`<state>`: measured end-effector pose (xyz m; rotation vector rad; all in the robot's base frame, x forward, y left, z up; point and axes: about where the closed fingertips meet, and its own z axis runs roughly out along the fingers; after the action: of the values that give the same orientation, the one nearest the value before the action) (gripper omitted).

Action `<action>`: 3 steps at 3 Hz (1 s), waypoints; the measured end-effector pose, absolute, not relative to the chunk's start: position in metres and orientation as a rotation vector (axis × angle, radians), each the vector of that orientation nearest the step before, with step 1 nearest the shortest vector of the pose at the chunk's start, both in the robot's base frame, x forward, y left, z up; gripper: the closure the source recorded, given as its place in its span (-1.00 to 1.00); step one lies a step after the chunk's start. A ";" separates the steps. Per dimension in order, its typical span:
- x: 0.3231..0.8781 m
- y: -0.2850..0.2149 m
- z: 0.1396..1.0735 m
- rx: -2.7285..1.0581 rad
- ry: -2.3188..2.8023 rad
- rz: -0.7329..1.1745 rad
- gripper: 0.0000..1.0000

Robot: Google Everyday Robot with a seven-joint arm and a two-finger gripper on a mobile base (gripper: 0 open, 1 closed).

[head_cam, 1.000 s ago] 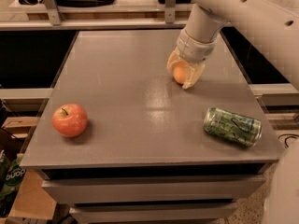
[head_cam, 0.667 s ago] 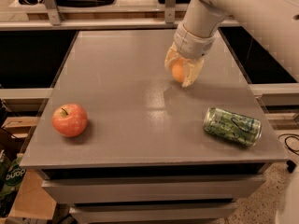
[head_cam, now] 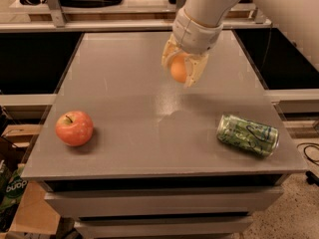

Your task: Move orange near apple

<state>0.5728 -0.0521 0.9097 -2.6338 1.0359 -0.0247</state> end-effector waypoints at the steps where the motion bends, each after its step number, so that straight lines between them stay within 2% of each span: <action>1: 0.547 -0.017 0.919 -2.615 0.908 0.097 1.00; 3: 0.546 -0.003 0.915 -2.616 0.866 0.105 1.00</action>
Offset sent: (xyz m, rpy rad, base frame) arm -0.0218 0.0254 0.0072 0.0566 0.0395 0.0765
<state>0.5460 -0.0027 0.9150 -2.6162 0.8661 0.1050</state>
